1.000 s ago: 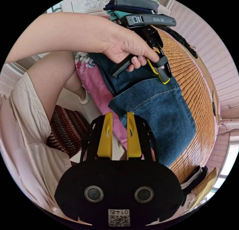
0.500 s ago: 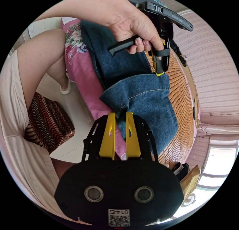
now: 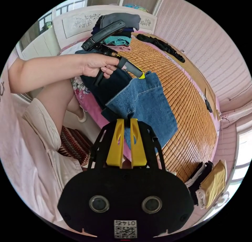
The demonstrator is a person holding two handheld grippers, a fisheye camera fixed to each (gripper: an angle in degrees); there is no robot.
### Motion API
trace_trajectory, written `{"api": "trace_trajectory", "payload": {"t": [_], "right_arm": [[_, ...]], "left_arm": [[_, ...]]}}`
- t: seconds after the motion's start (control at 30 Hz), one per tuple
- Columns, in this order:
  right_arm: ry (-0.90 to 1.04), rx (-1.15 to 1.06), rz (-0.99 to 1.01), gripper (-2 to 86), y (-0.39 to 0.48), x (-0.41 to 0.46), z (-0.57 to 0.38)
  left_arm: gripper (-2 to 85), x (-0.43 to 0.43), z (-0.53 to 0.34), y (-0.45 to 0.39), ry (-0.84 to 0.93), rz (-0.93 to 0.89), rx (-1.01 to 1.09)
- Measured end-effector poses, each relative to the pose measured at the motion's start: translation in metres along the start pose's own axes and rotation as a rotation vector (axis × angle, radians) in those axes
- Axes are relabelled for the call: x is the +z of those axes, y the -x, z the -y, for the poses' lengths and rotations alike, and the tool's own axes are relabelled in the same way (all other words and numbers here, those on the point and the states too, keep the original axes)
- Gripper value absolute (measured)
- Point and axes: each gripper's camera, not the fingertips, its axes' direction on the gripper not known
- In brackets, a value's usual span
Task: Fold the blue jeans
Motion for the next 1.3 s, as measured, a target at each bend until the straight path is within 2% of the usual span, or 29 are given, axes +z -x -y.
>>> {"api": "trace_trajectory", "payload": {"t": [0.07,0.17,0.27,0.43,0.5,0.63,0.9,1.1,1.2,1.3], "right_arm": [[0.166,-0.082,-0.051,9.3,0.017,0.039,0.011],[0.228,-0.204,-0.067,17.4,0.048,0.063,0.018],[0.168,-0.275,-0.105,17.8,0.075,0.066,0.027],[0.237,-0.272,-0.247,14.2,0.079,0.107,0.028],[0.242,-0.253,-0.226,13.4,0.073,0.105,0.028],[0.133,-0.176,-0.160,4.1,0.044,0.079,0.011],[0.122,-0.130,-0.070,2.2,0.012,0.061,-0.003],[0.000,0.000,0.088,2.0,-0.038,-0.002,-0.018],[-0.111,0.002,0.144,2.1,-0.056,-0.043,-0.010],[-0.222,-0.140,0.227,2.5,-0.049,-0.080,0.032]], "left_arm": [[-1.0,0.016,-0.004,0.005,0.057,0.043,-0.011],[-0.9,0.037,-0.013,0.011,0.111,0.094,-0.024],[-0.8,0.045,-0.019,0.015,0.136,0.102,-0.037],[-0.7,0.046,-0.018,0.011,0.149,0.108,-0.051],[-0.7,0.044,-0.016,0.009,0.154,0.101,-0.058],[-0.7,0.035,-0.012,0.001,0.157,0.110,-0.037],[-0.8,0.017,-0.009,-0.013,0.164,0.106,-0.039],[-0.9,-0.026,-0.004,-0.027,0.094,0.073,0.006],[-0.9,-0.072,-0.003,-0.029,0.031,0.172,0.052],[-0.7,-0.152,-0.006,-0.008,-0.070,0.311,0.075]]}}
